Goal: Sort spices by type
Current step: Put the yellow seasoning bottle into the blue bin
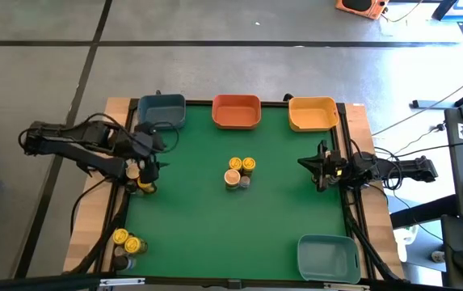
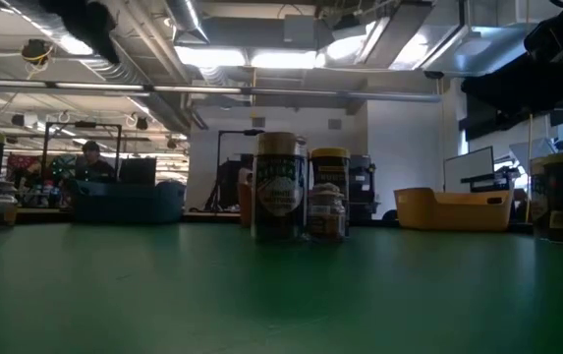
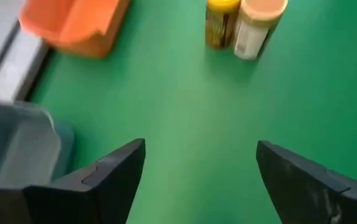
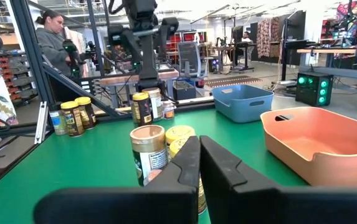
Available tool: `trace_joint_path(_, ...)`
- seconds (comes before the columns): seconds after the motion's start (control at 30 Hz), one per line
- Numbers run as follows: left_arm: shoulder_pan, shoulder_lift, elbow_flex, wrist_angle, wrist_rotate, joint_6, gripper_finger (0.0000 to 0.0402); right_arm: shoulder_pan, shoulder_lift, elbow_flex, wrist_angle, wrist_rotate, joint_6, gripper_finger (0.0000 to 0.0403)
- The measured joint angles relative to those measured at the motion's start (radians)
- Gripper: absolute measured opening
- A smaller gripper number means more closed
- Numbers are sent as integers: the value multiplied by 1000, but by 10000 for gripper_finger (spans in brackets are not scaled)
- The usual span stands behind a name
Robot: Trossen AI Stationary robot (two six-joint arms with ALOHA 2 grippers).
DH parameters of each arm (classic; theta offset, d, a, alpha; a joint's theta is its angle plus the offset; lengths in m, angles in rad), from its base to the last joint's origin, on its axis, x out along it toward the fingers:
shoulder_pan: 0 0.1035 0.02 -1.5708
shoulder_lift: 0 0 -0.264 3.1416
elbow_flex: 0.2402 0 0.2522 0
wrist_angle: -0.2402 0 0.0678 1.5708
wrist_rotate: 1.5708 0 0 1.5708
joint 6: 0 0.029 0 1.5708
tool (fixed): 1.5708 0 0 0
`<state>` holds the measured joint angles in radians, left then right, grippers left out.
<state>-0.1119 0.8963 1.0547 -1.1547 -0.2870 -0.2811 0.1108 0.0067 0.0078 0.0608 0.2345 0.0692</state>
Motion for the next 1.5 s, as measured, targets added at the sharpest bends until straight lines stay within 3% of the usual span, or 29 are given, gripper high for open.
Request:
trace_joint_path(0.43, -87, 114, -101, -152, 142, -270, 300, 0, 0, 0, 0, 43, -1, 12)
trace_joint_path(0.67, -110, 211, -116, -277, 155, -263, 300, 0, 0, 0, -1, 43, -1, 12)
trace_joint_path(0.9, -137, 259, -116, -275, 204, -253, 300, 0, 0, 0, -2, 43, 0, 12)
trace_joint_path(1.3, -178, 264, -116, -304, 216, -268, 300, 0, 0, 0, -3, 43, -16, 12)
trace_joint_path(1.5, -178, 263, -203, -261, 234, -271, 300, 0, 0, 0, -3, 42, -16, 12)
